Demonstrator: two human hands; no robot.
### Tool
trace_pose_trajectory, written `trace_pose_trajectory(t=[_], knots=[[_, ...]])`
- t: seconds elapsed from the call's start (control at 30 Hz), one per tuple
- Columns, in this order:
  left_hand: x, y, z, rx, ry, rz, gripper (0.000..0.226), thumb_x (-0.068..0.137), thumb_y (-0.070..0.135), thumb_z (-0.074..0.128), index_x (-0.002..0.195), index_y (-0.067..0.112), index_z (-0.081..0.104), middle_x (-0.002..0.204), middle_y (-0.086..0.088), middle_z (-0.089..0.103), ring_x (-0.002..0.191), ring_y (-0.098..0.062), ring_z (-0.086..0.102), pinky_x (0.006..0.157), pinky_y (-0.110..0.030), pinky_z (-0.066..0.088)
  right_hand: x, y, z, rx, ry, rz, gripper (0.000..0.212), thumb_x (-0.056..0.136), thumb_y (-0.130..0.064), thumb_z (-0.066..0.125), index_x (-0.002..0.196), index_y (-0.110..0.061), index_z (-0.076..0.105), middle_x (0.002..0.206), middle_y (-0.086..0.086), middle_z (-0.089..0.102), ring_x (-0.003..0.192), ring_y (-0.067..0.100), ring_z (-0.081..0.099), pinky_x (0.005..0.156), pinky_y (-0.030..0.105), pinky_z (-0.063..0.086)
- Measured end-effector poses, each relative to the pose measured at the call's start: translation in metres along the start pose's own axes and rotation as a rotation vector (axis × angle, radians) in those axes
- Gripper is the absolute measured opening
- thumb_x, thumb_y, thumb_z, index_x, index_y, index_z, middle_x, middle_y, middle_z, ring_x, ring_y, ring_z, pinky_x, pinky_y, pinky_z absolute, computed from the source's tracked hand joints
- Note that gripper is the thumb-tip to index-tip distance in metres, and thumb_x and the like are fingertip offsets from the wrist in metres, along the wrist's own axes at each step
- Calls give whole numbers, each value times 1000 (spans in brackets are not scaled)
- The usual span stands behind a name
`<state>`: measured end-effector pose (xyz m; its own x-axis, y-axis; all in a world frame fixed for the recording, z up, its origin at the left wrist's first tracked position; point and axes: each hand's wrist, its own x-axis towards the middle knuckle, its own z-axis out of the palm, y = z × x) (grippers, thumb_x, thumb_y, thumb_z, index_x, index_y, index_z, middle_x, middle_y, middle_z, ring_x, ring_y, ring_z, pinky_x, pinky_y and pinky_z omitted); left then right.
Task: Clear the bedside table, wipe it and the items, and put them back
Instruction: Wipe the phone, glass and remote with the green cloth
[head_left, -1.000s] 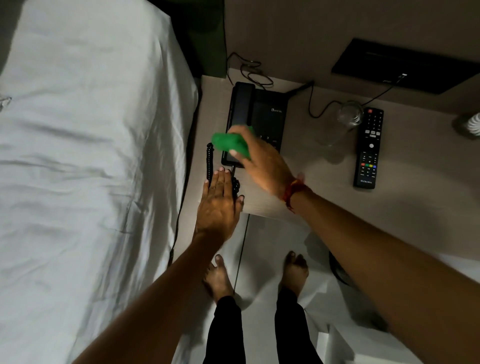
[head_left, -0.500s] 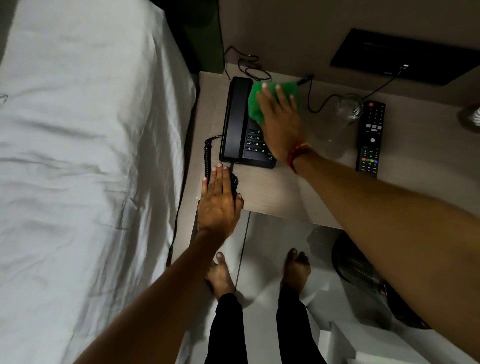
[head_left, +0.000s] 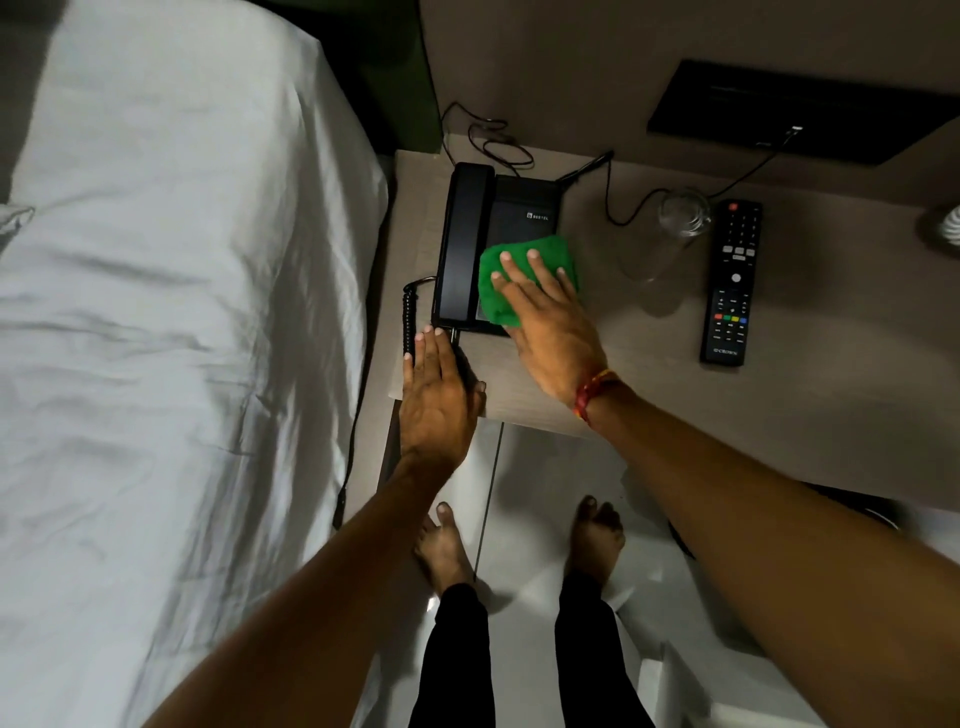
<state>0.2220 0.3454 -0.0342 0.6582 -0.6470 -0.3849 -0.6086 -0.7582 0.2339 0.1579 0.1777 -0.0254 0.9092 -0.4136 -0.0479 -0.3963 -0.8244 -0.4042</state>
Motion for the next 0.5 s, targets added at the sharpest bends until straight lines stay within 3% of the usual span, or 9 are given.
trace_pose_trajectory(t=[0.1,0.17,0.23,0.3,0.4,0.5], knots=[[-1,10,-6,-126,58,-102,87,104,50,44,162,3,-1,172,-16,2,161,-28,-1,131,-41,1,-6,3,-29,583,-64,264,48,100,-22,57,146,-15,47,148,12,52,134,28,53,113,48,45],[-4,27,-8,-263,109,-217,90,102,53,47,163,6,1,172,-15,3,160,-28,1,131,-44,5,-16,8,-57,1132,21,480,37,100,-15,54,135,-5,51,120,10,66,104,21,68,93,41,59],[-8,48,-8,-366,151,-265,90,101,53,50,163,9,2,172,-13,4,160,-28,3,131,-46,9,-33,18,-84,1417,168,609,30,102,-6,51,131,-5,55,108,2,71,92,14,74,77,31,63],[-9,75,-6,-386,183,-187,89,100,53,50,163,9,4,173,-11,6,160,-26,4,131,-45,10,-52,30,-110,1513,304,668,29,104,-9,48,130,-9,58,114,1,73,100,15,75,80,32,63],[5,120,-8,-513,148,18,90,99,56,52,164,11,9,172,-8,11,160,-22,8,131,-41,13,-72,55,-145,1656,533,716,39,104,-17,46,140,-5,53,138,15,64,124,32,65,103,51,54],[37,169,-11,-592,65,145,97,93,56,63,163,12,12,172,-7,16,159,-19,13,128,-33,15,-77,91,-171,1721,748,762,43,105,-22,45,143,-4,50,142,19,60,126,37,63,106,61,49]])
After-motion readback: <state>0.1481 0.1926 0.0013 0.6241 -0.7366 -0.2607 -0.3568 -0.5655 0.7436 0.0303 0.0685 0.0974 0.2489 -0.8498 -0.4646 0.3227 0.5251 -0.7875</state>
